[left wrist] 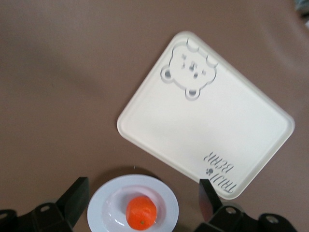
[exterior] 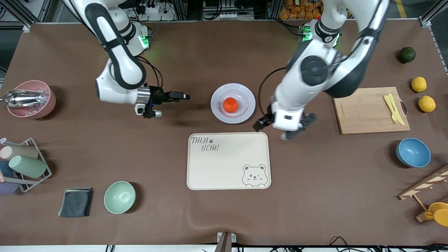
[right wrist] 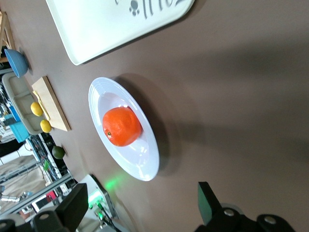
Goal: Place orange and plate with both arms
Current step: 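Withdraw the left gripper while the right gripper grips the plate rim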
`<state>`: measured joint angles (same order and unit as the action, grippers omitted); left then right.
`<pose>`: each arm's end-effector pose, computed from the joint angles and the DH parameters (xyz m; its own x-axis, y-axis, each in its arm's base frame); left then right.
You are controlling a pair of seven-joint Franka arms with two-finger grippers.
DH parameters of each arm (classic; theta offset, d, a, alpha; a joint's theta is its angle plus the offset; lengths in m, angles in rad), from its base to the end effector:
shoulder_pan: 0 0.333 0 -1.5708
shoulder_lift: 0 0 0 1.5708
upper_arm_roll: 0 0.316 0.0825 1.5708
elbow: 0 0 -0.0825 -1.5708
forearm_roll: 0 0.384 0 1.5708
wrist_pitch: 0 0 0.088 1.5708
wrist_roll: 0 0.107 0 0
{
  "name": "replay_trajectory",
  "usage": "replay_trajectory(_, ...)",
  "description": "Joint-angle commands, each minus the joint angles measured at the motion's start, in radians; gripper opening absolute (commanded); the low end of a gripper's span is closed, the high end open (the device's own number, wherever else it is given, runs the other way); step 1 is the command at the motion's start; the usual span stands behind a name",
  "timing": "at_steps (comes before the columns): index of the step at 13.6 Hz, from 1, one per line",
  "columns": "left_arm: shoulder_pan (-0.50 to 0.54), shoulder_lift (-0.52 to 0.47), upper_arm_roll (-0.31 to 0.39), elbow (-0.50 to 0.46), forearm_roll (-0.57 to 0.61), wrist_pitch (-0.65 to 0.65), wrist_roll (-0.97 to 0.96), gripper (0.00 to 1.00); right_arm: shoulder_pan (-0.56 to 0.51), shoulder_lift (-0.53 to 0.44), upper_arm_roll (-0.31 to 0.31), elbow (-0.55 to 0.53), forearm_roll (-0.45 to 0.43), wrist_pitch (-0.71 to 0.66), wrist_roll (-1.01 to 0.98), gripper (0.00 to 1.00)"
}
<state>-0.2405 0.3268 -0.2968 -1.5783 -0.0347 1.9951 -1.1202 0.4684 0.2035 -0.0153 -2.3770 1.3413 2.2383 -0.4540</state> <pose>0.5815 -0.3226 0.4676 0.8176 0.5716 -0.0699 0.5752 -0.8049 0.1462 0.4237 0.2381 0.2263 0.9530 -0.0283 -0.3016 -0.2480 -0.6448 -0.7230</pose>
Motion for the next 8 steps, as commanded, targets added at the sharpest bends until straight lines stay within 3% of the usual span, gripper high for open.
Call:
replay_trajectory(1,0.064,-0.070,-0.005,-0.017,0.006,-0.006,0.123,1.00,0.116,0.080,-0.009,-0.002,0.233,0.095,-0.151,1.00)
replay_trajectory(4,0.162,-0.149,-0.007,-0.009,0.006,-0.048,0.326,1.00,0.196,0.158,-0.009,0.005,0.563,0.110,-0.409,1.00)
replay_trajectory(6,0.223,-0.198,-0.008,-0.009,-0.001,-0.123,0.486,1.00,0.239,0.198,-0.011,0.022,0.666,0.116,-0.454,1.00)
replay_trajectory(8,0.282,-0.238,-0.007,-0.009,-0.007,-0.189,0.604,1.00,0.260,0.220,-0.011,0.042,0.688,0.139,-0.454,1.00)
